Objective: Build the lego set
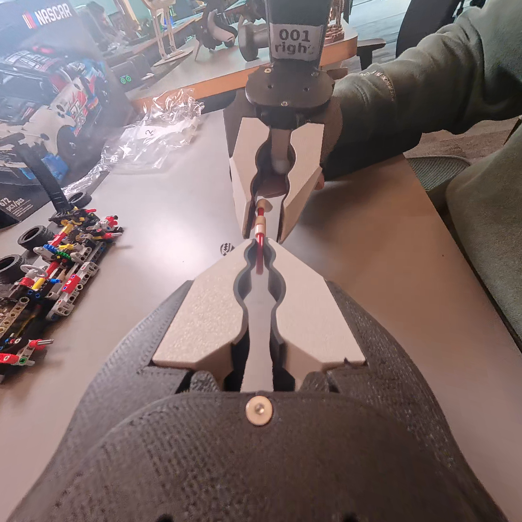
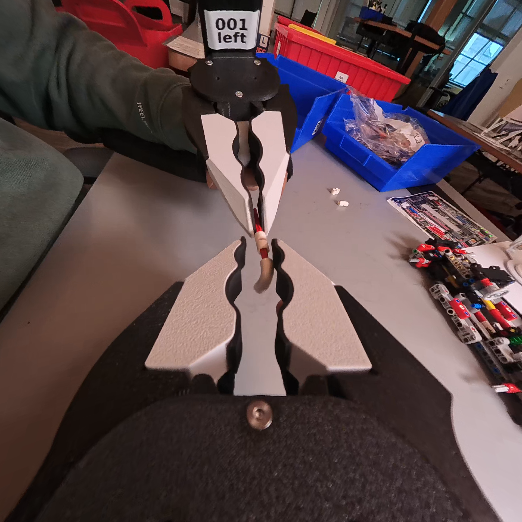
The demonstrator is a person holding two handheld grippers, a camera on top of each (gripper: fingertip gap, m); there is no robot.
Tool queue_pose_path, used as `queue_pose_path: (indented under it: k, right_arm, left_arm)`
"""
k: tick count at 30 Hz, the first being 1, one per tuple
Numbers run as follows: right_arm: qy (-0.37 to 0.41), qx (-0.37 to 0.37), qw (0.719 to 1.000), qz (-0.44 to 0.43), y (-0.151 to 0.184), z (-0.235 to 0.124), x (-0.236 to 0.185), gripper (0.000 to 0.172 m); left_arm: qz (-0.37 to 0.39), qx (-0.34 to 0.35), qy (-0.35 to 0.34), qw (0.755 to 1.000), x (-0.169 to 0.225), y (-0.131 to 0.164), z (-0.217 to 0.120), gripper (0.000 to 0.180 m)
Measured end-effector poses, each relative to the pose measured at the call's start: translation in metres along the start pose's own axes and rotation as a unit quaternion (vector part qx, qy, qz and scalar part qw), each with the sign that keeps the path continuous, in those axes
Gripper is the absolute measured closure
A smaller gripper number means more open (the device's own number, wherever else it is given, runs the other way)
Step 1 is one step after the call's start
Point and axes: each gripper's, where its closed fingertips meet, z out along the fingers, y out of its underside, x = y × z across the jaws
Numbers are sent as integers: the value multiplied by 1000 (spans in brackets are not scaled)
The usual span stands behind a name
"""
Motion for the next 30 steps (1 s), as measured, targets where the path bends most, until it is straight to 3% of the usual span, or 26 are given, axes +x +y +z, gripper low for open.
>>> queue_pose_path:
  k: [5,22,30]
  right_arm:
    - [-9,-1,1000,2,0,-2,0,166]
    - [-5,10,1000,-15,-5,-16,4,159]
    - [-7,21,999,39,-6,-15,8,166]
  left_arm:
    - [8,-1,3,1000,1,-1,-1,179]
    - [-14,14,18,1000,-1,-5,-14,179]
    - [-11,17,5,1000,-4,-5,-14,179]
